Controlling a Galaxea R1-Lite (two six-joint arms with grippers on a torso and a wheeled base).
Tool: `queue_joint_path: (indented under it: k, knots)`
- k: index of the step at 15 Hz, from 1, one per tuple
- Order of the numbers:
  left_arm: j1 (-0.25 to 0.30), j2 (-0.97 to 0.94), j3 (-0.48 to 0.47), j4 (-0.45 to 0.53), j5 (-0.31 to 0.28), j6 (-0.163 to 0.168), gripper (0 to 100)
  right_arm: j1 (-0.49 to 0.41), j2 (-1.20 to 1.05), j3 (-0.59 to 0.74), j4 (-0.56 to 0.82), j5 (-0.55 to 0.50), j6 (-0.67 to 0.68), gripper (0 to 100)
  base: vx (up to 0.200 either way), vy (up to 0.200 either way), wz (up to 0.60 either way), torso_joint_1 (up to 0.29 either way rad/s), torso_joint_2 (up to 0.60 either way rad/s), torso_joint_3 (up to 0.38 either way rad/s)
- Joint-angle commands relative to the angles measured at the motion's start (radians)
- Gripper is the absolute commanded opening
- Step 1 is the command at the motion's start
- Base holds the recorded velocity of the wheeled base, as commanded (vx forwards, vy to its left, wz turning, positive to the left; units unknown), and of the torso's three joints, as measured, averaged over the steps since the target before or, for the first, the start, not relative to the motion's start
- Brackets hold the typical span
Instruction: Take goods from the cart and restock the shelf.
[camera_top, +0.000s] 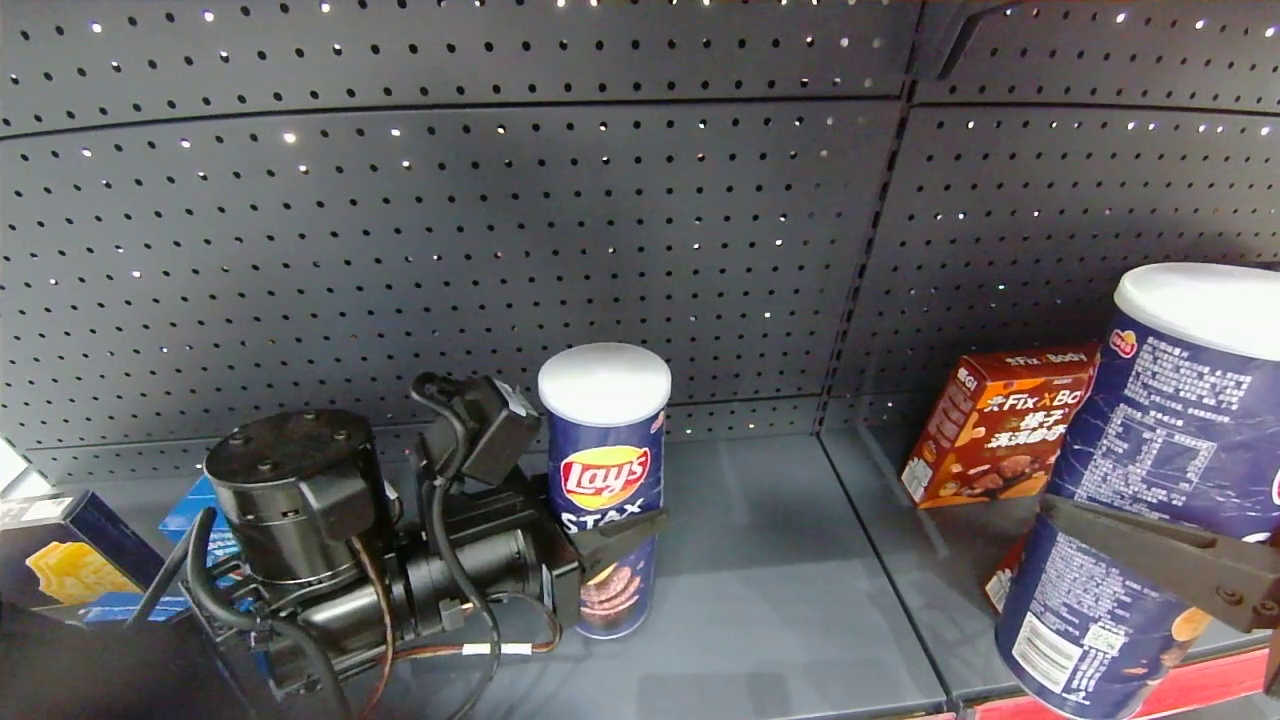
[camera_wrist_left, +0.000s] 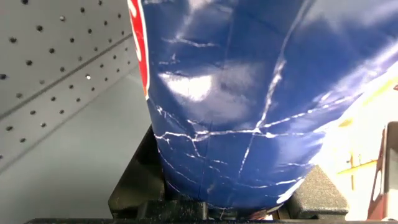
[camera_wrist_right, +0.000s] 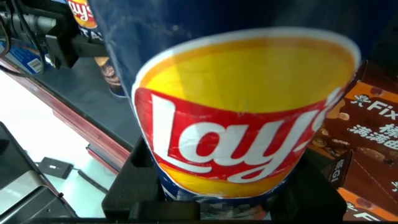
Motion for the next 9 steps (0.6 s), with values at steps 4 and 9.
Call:
queue_joint_path:
  k: [4,9]
  knots:
    - [-0.004,0.021,0.087,-0.09,0.003,-0.003,0,0.001,-0.011,0.003,0.001,0.001,0.0,0,0.0,0.0,0.0,0.0,0.0,0.0]
    - [-0.008,0.103,0.152,-0.257,0.02,-0.003,0,-0.001,-0.012,0.002,0.001,0.001,0.001,0,0.0,0.0,0.0,0.0,0.0,0.0]
